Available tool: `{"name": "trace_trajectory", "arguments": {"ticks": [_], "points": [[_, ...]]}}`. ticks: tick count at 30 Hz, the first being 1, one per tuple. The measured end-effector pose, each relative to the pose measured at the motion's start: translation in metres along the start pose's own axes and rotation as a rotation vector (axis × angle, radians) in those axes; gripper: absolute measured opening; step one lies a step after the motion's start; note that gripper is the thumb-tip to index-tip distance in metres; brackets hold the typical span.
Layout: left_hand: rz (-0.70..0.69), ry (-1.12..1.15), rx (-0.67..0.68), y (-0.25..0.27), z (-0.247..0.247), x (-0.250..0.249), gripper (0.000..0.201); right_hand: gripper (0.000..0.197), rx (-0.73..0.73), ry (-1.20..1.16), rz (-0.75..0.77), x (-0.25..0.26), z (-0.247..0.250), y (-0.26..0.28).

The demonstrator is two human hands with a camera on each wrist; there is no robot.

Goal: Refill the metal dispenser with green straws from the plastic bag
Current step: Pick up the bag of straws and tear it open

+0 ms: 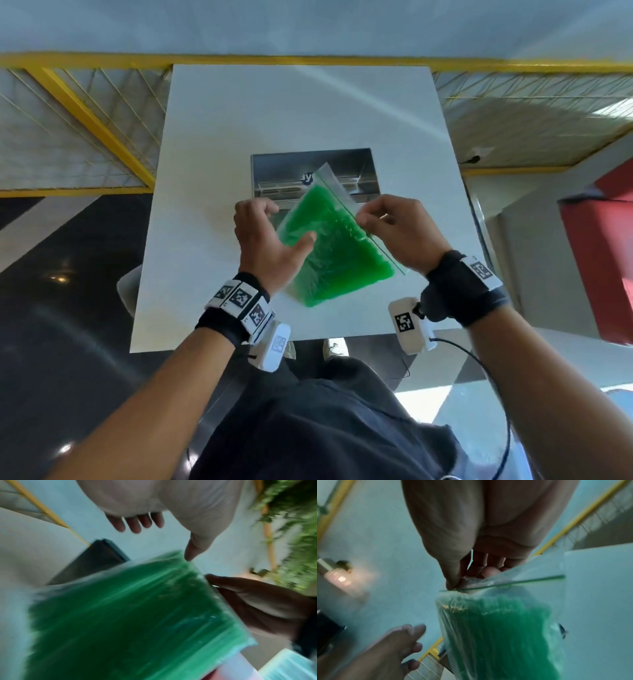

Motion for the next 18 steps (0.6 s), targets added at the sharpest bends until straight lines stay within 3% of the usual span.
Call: {"name": "trace_trajectory", "arguments": {"ticks": [3,6,10,14,18], "points": [[-0.113,0.005,0.051,0.005,-0.01,-0.027,0.041,0.011,0.039,-0.132,0.007,-0.003,-0.002,0.004],[-0.028,0.196,0.202,0.006,-0.021,-0.046,0.044,0.015,0.109,-0.237,0.021,-0.002,-0.008,0.005],[0.096,0.283,0.23,-0.002,-0.03,-0.051,0.048,0.017,0.182,-0.36,0.013,-0.006,-0.017,0.003],[0.005,0.342,0.277,-0.003,-0.031,-0.053,0.031,0.022,0.242,-0.624,-0.078,-0.013,-0.02,0.004],[0.001,0.445,0.27,-0.003,-0.031,-0.052,0.036,0.023,0.309,-0.924,-0.102,-0.018,-0.023,0.006]]}}
Point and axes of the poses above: each hand's wrist, its own y-axis away from the middle knuckle, its own z-axis out of the back of the hand, x = y × z, the point moved 1 cm from there along -y, towards the middle knuckle, and after that the axes turned 13 degrees about x, right-handed, at the moved point
